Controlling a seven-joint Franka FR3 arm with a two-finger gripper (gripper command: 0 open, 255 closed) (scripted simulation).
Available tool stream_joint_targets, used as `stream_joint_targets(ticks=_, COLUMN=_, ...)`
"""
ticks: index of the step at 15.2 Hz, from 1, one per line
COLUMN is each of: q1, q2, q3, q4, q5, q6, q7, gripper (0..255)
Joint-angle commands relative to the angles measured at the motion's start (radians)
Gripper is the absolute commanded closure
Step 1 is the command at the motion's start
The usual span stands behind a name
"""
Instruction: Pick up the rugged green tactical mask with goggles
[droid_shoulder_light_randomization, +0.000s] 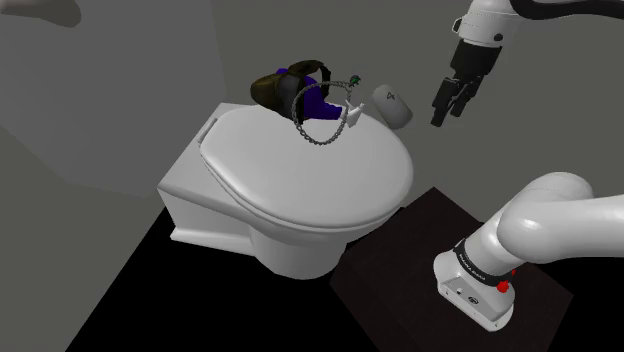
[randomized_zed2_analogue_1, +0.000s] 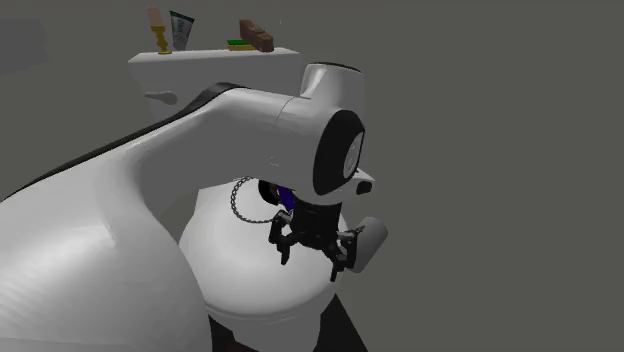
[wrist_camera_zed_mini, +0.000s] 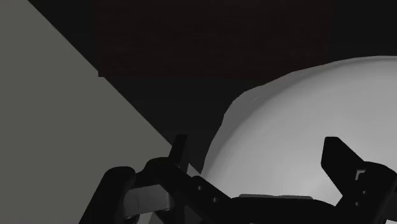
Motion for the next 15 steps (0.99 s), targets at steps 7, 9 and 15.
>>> stream_joint_targets(ticks=7, q1=-0.026, q2=0.119, q3=0.157, q4=0.106, q5=0.112, q6=0.056, q7=0.306, gripper=0)
stream_joint_targets(ticks=9, q1=-0.040, q2=0.171, q3=0.205, q4=0.154, q5=0.136, q6=0.076, q7=0.407, gripper=0)
stream_joint_targets(ticks=15, q1=-0.092, q2=0.354, q3=0.339, q4=0.334, q5=0.158, q6=0.127, q7=0.710, gripper=0)
